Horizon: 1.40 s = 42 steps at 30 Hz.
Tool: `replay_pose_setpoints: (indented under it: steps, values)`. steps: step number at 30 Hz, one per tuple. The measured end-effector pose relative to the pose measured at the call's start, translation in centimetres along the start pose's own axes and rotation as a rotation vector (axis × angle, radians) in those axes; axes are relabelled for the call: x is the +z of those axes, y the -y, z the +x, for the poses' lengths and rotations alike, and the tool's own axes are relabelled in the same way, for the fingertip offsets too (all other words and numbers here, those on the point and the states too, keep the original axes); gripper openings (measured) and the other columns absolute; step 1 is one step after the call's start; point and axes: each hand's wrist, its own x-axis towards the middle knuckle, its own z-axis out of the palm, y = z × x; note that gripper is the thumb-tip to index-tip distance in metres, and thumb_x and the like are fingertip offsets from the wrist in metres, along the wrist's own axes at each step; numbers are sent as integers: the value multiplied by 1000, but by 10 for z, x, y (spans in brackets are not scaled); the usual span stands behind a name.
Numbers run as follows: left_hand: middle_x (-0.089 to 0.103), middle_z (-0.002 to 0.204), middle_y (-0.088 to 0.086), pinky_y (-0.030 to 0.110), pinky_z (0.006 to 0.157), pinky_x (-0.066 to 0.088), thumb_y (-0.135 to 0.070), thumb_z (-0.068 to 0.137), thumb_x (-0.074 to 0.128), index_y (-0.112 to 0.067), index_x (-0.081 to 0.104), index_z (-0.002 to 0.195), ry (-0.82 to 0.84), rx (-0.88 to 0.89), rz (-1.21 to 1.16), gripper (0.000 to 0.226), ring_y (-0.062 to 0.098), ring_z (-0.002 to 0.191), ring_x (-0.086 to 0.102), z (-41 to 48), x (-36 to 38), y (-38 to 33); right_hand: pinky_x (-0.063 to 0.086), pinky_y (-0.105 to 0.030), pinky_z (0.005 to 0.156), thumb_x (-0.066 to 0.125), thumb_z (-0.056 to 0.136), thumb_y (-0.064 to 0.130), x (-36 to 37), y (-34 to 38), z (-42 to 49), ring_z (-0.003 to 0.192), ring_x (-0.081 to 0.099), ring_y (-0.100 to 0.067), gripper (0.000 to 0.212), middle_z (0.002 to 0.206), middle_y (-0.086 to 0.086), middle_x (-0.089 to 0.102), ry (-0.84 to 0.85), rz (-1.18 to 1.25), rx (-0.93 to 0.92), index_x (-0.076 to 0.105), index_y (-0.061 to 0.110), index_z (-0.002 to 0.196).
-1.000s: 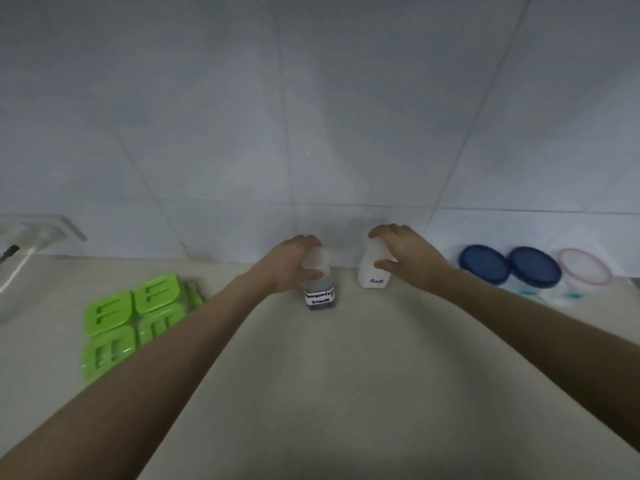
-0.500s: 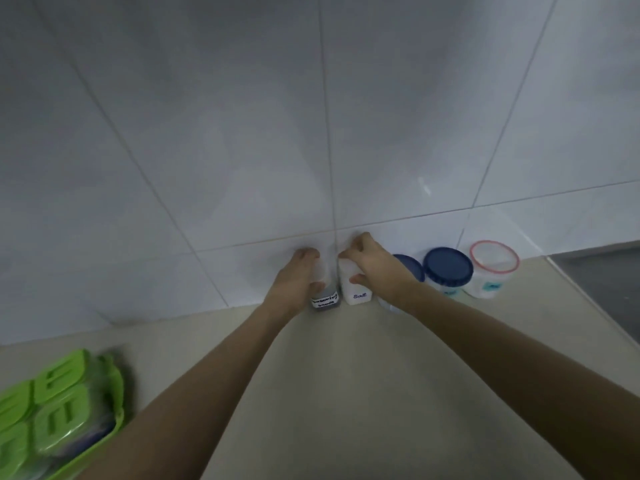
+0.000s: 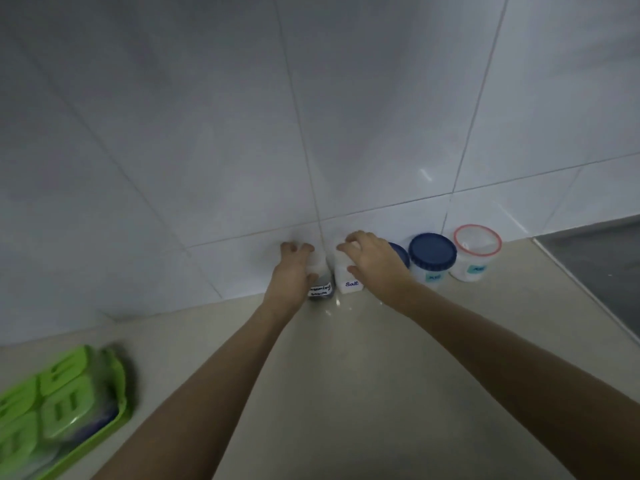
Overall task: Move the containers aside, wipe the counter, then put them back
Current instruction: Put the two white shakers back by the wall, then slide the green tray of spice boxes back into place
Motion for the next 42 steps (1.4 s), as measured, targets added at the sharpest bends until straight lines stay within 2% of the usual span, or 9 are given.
replay_pose_setpoints:
  steps: [3, 6, 12, 16, 20, 26, 31, 36, 42]
  values:
    - [36, 132, 16, 38, 92, 47, -10, 87, 59, -15, 43, 133, -4, -32, 3, 50, 40, 99, 59, -31, -9, 8, 50, -34, 77, 69, 77, 5, -2, 16, -27, 89, 62, -31, 27, 102, -14, 64, -133, 213, 60, 66, 8, 103]
    - [38, 131, 16, 38, 89, 46, -12, 89, 55, -11, 43, 132, 20, -93, 2, 45, 39, 97, 59, -87, -14, 39, 36, -21, 79, 62, 85, 7, 7, 47, -59, 91, 59, -28, 17, 99, -12, 60, -140, 317, 148, 65, 7, 102]
    - [48, 121, 10, 35, 84, 45, -18, 89, 47, -10, 52, 123, 31, -223, -28, 35, 32, 96, 59, -214, -24, 124, 43, -32, 82, 65, 84, 10, 44, 130, -70, 89, 62, -30, 14, 94, -11, 61, 88, 415, 133, 64, 8, 98]
    - [57, 107, 6, 31, 81, 43, -30, 83, 38, -13, 59, 110, -312, -340, -37, 39, 27, 92, 58, -272, -56, 188, 42, -22, 81, 66, 85, 15, 67, 207, -49, 93, 63, -23, 19, 100, -10, 61, 289, 579, 60, 63, 7, 102]
    - [54, 104, 16, 44, 85, 47, -17, 85, 54, -4, 58, 109, -772, -657, -105, 27, 34, 95, 54, -293, -103, 255, 47, -32, 91, 68, 85, 21, 92, 287, -20, 100, 63, -25, 33, 113, -13, 60, 445, 789, 141, 58, 7, 113]
    - [51, 119, 16, 45, 94, 45, -26, 86, 62, -8, 54, 119, -959, -891, -375, 39, 32, 102, 55, -285, -143, 307, 38, -22, 88, 62, 89, 30, 120, 375, 22, 112, 55, -21, 57, 128, -10, 52, 551, 1038, 299, 40, 5, 135]
    - [65, 100, 4, 32, 77, 52, -30, 88, 64, -16, 54, 119, -684, -1022, -908, 36, 17, 88, 64, -287, -150, 321, 47, -32, 82, 63, 89, 25, 131, 402, 42, 97, 60, -19, 42, 110, -5, 63, 563, 1219, 374, 44, 6, 121]
    - [67, 113, 11, 41, 100, 48, -39, 80, 71, -2, 54, 127, -514, -960, -877, 61, 22, 103, 64, -290, -151, 341, 50, -21, 63, 74, 78, 30, 136, 387, 51, 72, 59, -11, 29, 83, 0, 65, 701, 1288, 517, 61, 13, 98]
    - [74, 101, 12, 40, 94, 52, -32, 84, 69, -4, 70, 103, -347, -791, -918, 34, 25, 98, 68, -248, -130, 295, 46, -9, 48, 69, 84, 21, 114, 316, 20, 56, 62, -1, 25, 83, -4, 69, 580, 1361, 620, 68, 4, 102]
